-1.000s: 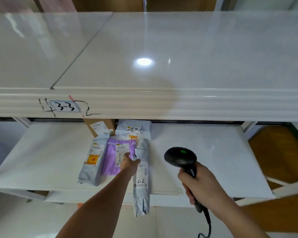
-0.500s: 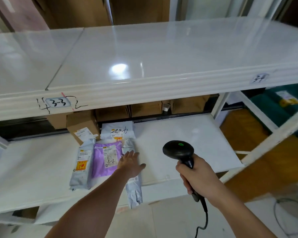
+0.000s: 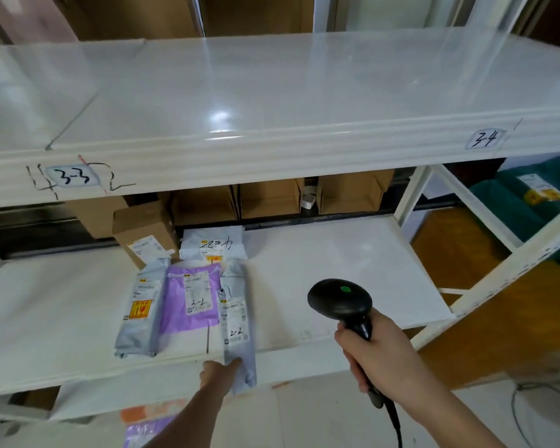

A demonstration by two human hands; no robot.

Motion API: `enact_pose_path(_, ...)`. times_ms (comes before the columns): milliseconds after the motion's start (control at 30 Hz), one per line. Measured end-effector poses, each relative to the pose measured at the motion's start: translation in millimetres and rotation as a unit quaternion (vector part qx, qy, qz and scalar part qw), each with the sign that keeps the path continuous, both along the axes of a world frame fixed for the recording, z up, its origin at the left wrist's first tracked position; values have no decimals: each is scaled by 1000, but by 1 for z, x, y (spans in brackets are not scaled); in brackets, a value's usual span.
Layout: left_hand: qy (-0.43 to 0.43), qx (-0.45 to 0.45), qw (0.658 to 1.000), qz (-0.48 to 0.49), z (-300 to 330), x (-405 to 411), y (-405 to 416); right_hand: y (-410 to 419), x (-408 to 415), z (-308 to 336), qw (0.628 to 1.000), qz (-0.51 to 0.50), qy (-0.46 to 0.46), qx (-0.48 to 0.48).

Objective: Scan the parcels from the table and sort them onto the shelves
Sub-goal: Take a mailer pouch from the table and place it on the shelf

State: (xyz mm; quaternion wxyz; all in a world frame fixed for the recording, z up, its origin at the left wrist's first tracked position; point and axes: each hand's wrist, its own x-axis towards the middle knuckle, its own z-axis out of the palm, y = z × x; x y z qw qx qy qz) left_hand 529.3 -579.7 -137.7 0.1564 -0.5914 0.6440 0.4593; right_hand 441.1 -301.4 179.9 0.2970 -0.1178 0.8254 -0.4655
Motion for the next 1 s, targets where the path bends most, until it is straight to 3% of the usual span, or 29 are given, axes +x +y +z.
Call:
enact_pose_path(167,83,108,989,61,-1,0,11,-46,-6,-9,998,53,13,16)
enact_pose_path(267,128,117,981,92,-14,-4,1,-72,-5,-12,998,66,-2,5)
enact_pose_path(467,171,157,971,64,22,-5,-16,-104,1,-17,996,89,-13,2)
enact_pose_path(600,260,192,946,30,28,-1,-31,-114,2,-19,995,96,-12,12)
enact_pose_path(667,287,194,938,9,35,4,-35,-118,2,-19,995,95,-13,14)
enact_pose_path(867,371,169,911,63,37,17,-61,-130,1,-17,994,106,-9,18)
enact_pose_path(1000,364,152,917,61,51,-3,-86,-137,-2,-17,995,98,-11,17)
